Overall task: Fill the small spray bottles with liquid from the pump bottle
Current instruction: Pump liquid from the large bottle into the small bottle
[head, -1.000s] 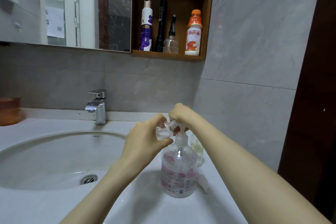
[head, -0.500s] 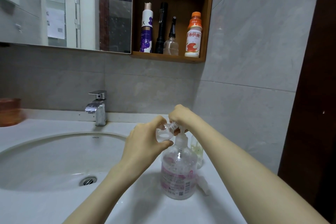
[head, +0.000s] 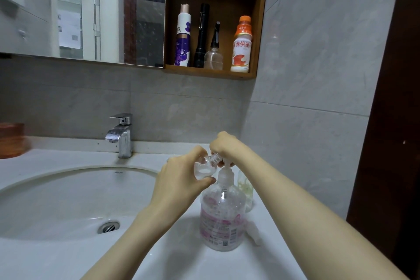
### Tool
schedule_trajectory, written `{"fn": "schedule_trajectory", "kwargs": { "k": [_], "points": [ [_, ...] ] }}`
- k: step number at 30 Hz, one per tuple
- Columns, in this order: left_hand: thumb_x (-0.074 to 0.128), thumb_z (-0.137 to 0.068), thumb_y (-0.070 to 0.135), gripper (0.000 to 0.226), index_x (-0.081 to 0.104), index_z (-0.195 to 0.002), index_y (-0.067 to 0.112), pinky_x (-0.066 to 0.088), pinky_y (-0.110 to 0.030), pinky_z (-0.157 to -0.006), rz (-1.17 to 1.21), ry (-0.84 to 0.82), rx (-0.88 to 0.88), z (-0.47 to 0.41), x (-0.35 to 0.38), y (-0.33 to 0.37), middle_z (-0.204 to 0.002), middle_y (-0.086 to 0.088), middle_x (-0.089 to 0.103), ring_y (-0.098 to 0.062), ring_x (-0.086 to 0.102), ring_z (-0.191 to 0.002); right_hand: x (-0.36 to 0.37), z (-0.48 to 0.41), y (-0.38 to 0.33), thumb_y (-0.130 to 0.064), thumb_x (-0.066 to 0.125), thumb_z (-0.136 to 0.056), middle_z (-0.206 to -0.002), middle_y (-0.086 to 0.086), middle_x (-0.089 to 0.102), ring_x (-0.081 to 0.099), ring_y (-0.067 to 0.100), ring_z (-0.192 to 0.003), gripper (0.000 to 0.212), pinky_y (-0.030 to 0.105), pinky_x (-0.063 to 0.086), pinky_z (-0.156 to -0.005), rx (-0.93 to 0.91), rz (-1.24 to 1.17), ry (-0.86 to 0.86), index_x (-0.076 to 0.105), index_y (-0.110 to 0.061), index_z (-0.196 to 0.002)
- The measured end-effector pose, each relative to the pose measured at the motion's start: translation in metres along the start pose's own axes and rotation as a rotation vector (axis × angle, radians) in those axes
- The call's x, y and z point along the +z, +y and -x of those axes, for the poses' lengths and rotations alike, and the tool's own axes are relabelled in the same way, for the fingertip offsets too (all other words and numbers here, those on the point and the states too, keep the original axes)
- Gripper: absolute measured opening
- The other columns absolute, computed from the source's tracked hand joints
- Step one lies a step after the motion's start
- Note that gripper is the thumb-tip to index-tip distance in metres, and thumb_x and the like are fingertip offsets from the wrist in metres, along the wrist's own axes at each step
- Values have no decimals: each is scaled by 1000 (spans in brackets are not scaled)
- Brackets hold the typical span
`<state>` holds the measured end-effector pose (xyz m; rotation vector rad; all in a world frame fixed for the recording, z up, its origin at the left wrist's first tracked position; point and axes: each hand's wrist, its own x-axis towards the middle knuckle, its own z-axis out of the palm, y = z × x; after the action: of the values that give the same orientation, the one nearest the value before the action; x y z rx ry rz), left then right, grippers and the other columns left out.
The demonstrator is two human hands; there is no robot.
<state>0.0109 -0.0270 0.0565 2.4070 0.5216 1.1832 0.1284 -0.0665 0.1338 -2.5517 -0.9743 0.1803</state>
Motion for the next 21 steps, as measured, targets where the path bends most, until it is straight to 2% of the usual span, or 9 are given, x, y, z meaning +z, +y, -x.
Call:
{"fn": "schedule_trajectory", "kwargs": {
  "k": [2, 9, 15, 18, 21],
  "points": [
    [76, -69, 32, 35, 55, -98, 31, 44, -33, -72, -1, 1, 2, 0, 0, 0, -90, 23, 56, -22, 56, -91, 0, 1, 0, -3, 41, -91, -64, 10, 48, 48, 23, -58, 27, 24, 37, -47, -4, 3, 2, 46, -3, -65],
    [75, -70, 32, 35, 56, -99, 30, 46, -36, -76, -1, 4, 3, 0, 1, 2, -92, 22, 57, -23, 57, -93, -1, 2, 1, -3, 41, -91, -62, 11, 49, 46, 20, -51, 28, 24, 38, -47, 3, 5, 11, 47, -3, -64],
    [76, -70, 30, 36, 57, -100, 27, 48, -39, -77, 7, 13, -4, 0, 0, 1, -96, 18, 62, -23, 59, -93, -3, 9, -4, -1, 44, -90, -60, 7, 48, 44, 18, -52, 32, 21, 36, -48, -23, 91, -24, 49, -5, -59],
    [77, -69, 30, 37, 58, -100, 27, 49, -39, -77, 20, 13, 1, 1, 0, 2, -96, 17, 64, -22, 60, -91, -3, 11, -2, -2, 44, -90, -44, 6, 51, 45, 17, -51, 34, 21, 37, -47, -5, 89, -34, 51, -5, -56],
    [77, -70, 30, 37, 57, -101, 26, 48, -39, -77, 16, 9, 7, 1, -2, 3, -97, 16, 64, -21, 61, -91, -4, 11, -2, -2, 45, -88, -23, 2, 42, 46, 18, -49, 36, 22, 39, -45, 4, 68, -21, 52, -5, -53]
  ]
}}
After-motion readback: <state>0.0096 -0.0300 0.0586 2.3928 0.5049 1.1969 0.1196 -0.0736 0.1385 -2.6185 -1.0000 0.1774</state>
